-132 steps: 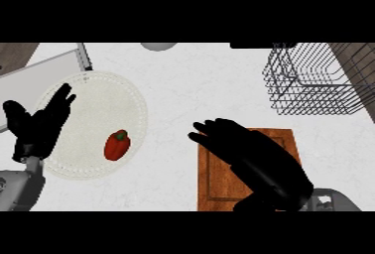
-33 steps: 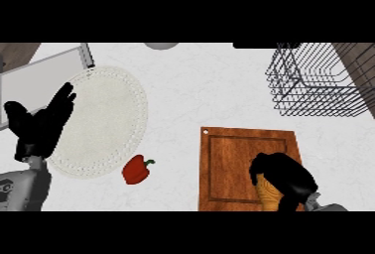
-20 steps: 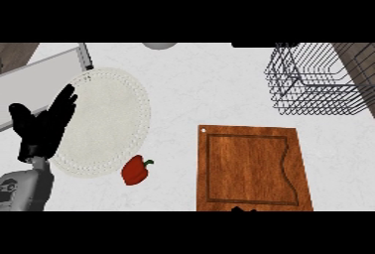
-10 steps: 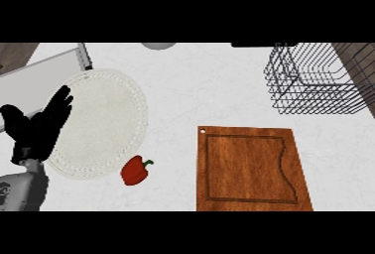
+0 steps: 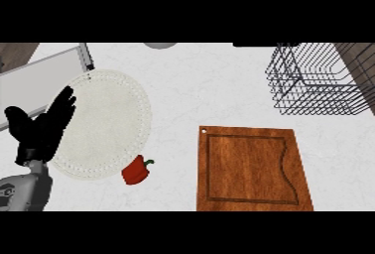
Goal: Pick the croissant from the cutting board and place it in the basket
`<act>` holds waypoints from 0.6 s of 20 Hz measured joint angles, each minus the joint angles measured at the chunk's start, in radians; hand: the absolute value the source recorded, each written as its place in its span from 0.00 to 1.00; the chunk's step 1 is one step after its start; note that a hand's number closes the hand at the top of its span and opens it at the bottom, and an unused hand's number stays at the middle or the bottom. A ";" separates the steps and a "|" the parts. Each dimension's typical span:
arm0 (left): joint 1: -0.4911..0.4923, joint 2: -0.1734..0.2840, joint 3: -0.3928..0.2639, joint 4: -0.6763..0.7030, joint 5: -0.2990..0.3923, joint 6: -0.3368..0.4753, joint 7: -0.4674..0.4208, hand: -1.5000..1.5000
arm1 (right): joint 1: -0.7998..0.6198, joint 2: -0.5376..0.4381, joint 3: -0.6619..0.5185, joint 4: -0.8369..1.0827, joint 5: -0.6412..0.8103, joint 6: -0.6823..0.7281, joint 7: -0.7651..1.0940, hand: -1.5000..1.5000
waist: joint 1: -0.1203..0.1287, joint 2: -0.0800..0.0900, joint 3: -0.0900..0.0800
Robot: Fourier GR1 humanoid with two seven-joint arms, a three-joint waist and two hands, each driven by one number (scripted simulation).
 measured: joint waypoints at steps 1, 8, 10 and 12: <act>0.000 0.002 -0.001 -0.006 0.002 -0.004 0.003 0.50 | -0.019 0.006 -0.016 -0.003 0.000 0.011 0.020 1.00 | 0.003 0.000 0.000; -0.031 0.012 0.003 0.005 0.003 -0.009 0.016 0.50 | -0.288 0.078 -0.095 -0.013 -0.004 0.016 0.246 1.00 | 0.015 0.005 -0.001; -0.036 0.004 -0.002 0.010 0.000 -0.004 0.018 0.50 | -0.385 0.078 -0.127 -0.013 -0.007 0.021 0.326 1.00 | 0.016 0.005 -0.001; -0.038 0.002 -0.005 0.013 -0.003 -0.005 0.014 0.50 | -0.496 0.078 -0.178 -0.009 -0.011 0.026 0.406 1.00 | 0.019 0.006 -0.001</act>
